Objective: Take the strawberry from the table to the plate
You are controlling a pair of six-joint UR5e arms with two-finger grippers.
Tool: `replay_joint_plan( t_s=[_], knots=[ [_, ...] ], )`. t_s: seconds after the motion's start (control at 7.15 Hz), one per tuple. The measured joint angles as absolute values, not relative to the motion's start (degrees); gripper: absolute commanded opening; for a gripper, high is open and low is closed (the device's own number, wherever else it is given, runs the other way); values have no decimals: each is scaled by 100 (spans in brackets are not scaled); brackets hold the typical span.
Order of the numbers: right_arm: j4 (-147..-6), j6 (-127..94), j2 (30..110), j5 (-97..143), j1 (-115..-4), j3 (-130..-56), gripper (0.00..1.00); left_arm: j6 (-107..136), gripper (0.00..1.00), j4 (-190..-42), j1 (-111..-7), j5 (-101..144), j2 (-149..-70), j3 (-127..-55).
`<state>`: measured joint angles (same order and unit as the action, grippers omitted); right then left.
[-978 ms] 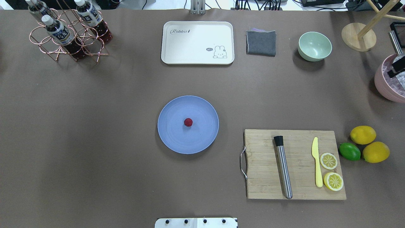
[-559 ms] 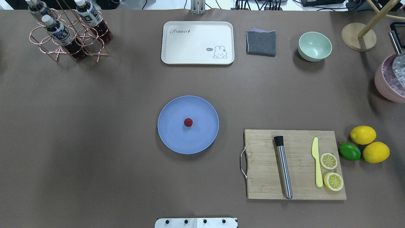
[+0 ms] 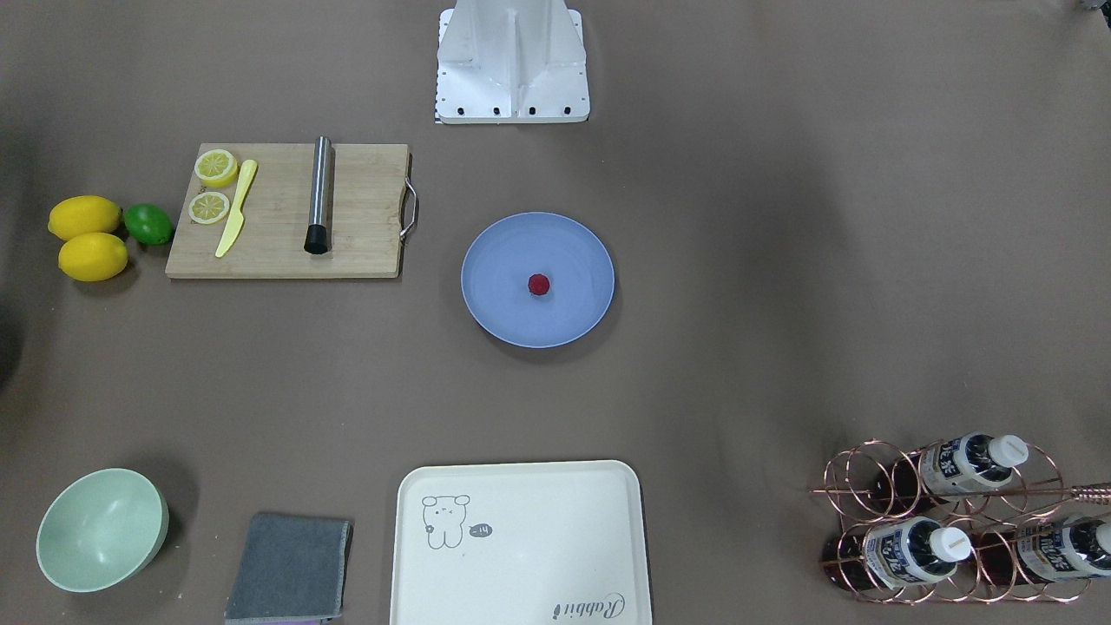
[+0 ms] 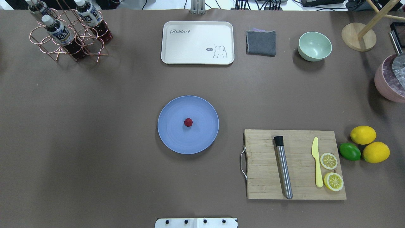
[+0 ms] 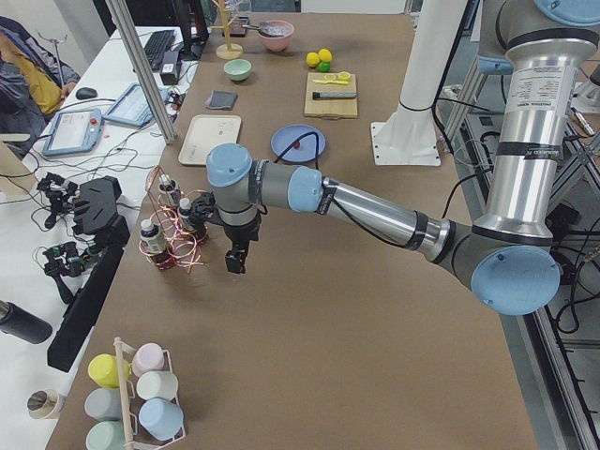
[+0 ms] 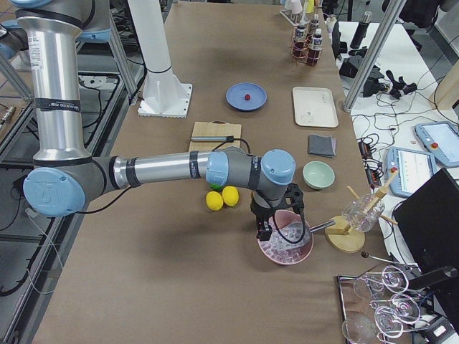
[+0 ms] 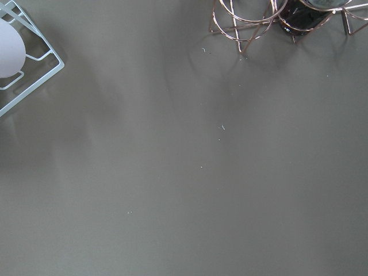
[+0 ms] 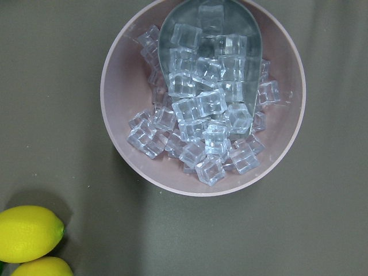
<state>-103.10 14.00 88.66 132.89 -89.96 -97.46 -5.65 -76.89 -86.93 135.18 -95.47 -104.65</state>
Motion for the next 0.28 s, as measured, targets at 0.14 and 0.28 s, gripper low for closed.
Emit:
replay_joint_plan(
  t_s=[0.14, 0.28],
  knots=[
    [-10310, 1386, 8870, 13247, -9010, -9755, 100, -568, 97, -7692, -8693, 13517, -9545, -10473],
    [-10311, 1363, 8881, 13165, -9017, -9792, 100, -573, 97, -7703, -8692, 13511, -9545, -10449]
  ],
)
